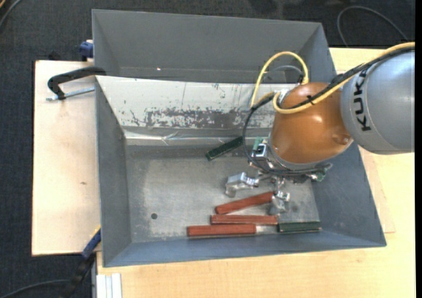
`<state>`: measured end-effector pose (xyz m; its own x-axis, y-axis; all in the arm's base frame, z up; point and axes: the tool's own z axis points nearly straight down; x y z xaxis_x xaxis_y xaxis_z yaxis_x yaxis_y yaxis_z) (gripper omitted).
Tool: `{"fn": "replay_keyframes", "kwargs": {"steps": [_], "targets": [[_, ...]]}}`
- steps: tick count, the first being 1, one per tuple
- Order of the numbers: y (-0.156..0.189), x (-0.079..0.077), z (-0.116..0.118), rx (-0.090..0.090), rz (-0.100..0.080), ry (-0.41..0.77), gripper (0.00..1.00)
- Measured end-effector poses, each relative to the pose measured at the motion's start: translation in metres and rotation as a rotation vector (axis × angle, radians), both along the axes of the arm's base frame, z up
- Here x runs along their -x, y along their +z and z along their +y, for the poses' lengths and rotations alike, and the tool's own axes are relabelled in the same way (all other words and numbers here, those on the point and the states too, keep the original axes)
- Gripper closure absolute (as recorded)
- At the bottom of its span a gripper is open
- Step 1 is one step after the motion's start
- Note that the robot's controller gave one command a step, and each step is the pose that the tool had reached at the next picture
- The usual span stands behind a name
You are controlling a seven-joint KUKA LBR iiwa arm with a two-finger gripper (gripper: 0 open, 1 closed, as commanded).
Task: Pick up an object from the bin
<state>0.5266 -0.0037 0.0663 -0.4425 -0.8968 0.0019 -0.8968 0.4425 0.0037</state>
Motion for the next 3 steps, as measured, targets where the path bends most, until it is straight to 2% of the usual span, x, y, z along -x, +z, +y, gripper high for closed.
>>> {"fn": "replay_keyframes", "kwargs": {"steps": [1,2,3], "targets": [[0.005,-0.002,0.003,-0.003,-0.011,0.001,1.00],[0.133,-0.014,0.003,-0.002,-0.019,-0.038,1.00],[0.208,-0.032,0.019,-0.003,-0.018,0.106,1.00]]}}
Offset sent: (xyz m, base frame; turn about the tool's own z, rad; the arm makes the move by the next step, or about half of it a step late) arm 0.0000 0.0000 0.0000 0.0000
